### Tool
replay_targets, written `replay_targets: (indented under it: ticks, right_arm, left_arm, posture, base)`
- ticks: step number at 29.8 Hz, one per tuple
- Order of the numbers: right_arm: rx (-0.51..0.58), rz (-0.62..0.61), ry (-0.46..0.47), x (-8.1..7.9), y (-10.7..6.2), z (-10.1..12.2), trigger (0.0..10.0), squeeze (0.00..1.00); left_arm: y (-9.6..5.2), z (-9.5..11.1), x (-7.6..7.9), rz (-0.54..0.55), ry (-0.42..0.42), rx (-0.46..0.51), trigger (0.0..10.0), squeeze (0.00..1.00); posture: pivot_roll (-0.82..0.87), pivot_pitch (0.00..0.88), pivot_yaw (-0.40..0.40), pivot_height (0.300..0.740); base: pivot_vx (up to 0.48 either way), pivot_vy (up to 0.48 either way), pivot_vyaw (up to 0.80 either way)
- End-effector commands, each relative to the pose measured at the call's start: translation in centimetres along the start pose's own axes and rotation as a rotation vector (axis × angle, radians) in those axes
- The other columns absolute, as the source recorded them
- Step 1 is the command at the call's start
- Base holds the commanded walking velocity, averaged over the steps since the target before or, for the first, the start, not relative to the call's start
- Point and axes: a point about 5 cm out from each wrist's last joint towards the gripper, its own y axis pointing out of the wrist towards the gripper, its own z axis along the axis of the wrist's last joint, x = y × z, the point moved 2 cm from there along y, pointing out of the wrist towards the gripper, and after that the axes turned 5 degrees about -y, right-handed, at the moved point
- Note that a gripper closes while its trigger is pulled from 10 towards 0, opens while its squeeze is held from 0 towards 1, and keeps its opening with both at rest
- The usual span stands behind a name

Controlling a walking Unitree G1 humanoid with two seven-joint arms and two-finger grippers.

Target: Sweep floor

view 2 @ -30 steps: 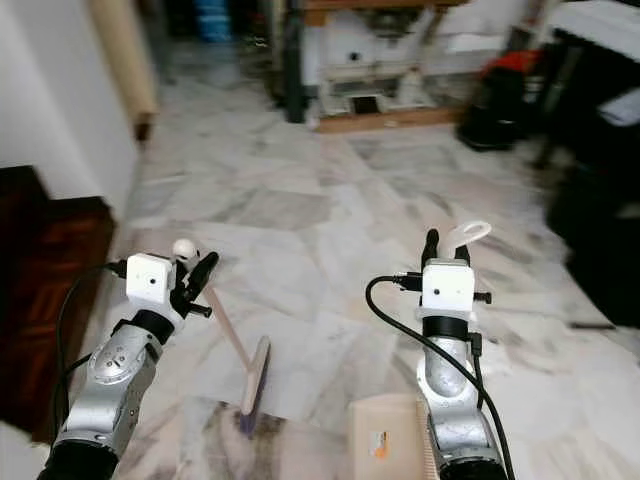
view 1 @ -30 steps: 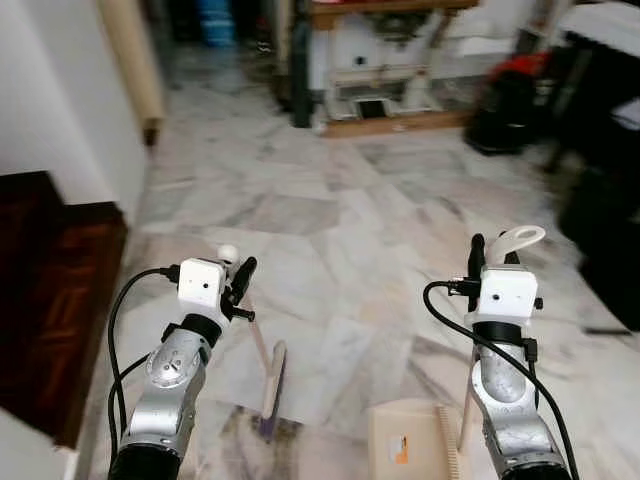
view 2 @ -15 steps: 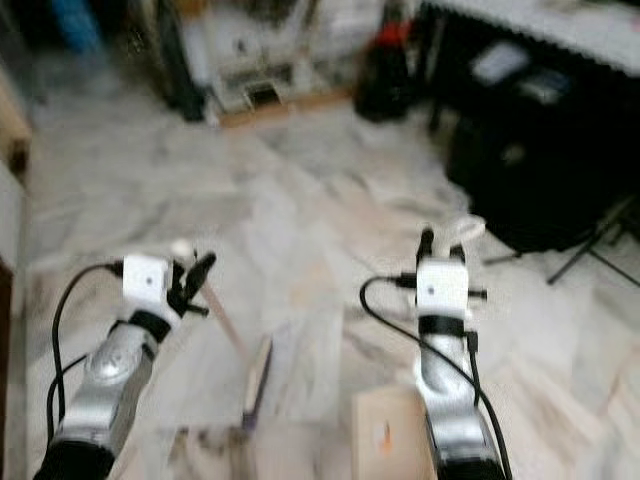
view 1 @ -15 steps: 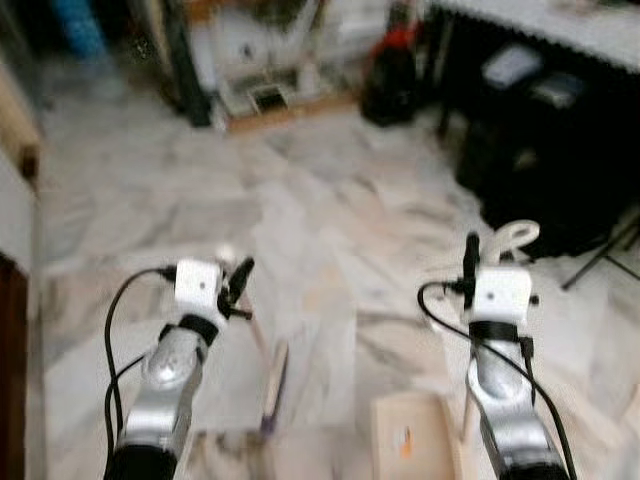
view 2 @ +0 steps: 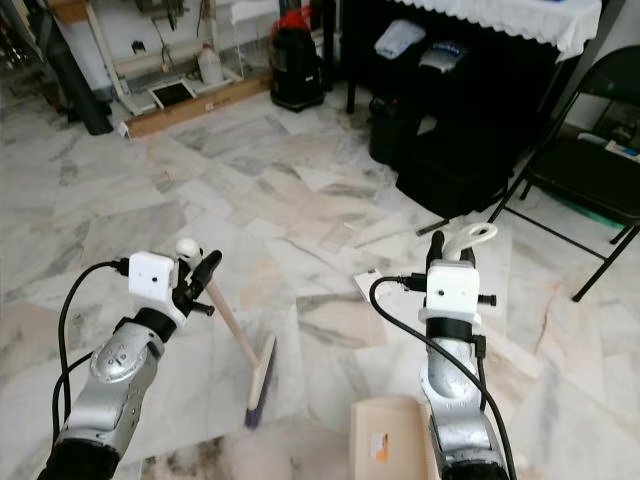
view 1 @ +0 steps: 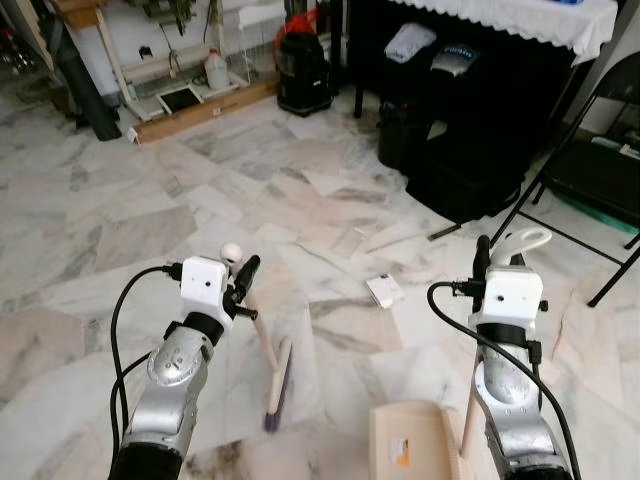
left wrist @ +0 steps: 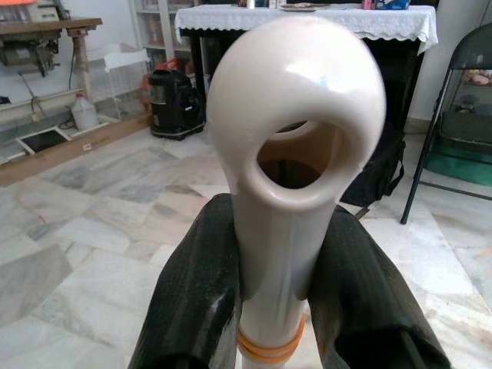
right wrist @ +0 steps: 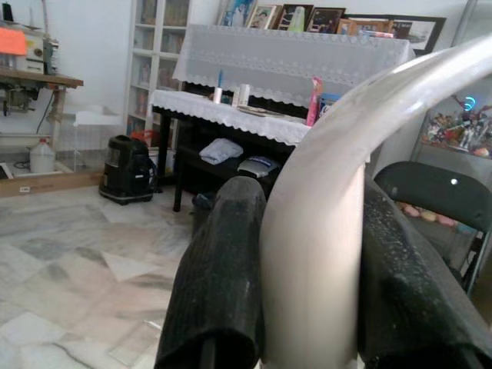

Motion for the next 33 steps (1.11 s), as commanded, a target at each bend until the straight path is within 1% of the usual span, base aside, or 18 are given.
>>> replay_targets:
  ticks: [1,9,17,25,29,31,32,33]
  right_arm:
    - [0.034,-0.006,0.005,0.2,0.4,0.8,10.0,0.0]
    - [0.033,-0.002,0.007,0.1,0.4,0.8,10.0,0.0]
    - [0.037,0.002,0.014,0.0,0.4,0.9,10.0,0.0]
    - [0.044,0.006,0.015,-0.1,0.4,1.0,10.0,0.0]
    - [0.063,-0.02,-0.009,0.2,0.5,1.3,10.0,0.0]
    - [0.078,-0.046,-0.055,0.6,0.6,1.5,10.0,0.0]
    - [0.102,-0.064,-0.096,0.9,0.6,1.8,10.0,0.0]
    - [0.108,-0.097,-0.103,1.4,0.7,1.9,10.0,0.0]
  left_arm:
    - [0.2,0.9,-0.2,0.004,0.013,0.03,10.0,0.0]
    - [0.1,0.8,-0.2,0.006,0.013,0.022,10.0,0.0]
    - [0.1,0.8,-0.3,0.01,0.017,0.02,10.0,0.0]
    - [0.1,0.8,-0.3,0.012,0.021,0.019,10.0,0.0]
    - [0.2,0.7,-0.4,0.025,0.028,0.018,10.0,0.0]
    - [0.2,0.7,-0.5,0.028,0.03,0.016,10.0,0.0]
    - [0.2,0.7,-0.5,0.028,0.03,0.016,10.0,0.0]
    - [0.2,0.7,-0.5,0.028,0.03,0.016,10.0,0.0]
  posture:
    - [-0.08,0.058,0.034,0.74]
    - [-0.08,0.059,0.032,0.74]
    - [-0.08,0.059,0.033,0.74]
    - [-0.08,0.058,0.034,0.74]
    - [-0.08,0.053,0.036,0.74]
    - [-0.08,0.052,0.036,0.74]
    - [-0.08,0.05,0.035,0.74]
    - [-0.08,0.048,0.034,0.74]
  base:
    - [0.0,0.0,-0.8]
    - [0.0,0.0,-0.8]
    - [0.0,0.0,0.0]
    - [0.324,0.0,0.0]
    - [0.348,0.0,0.0]
    - [0.354,0.0,0.0]
    - [0.356,0.0,0.0]
    - [0.36,0.0,0.0]
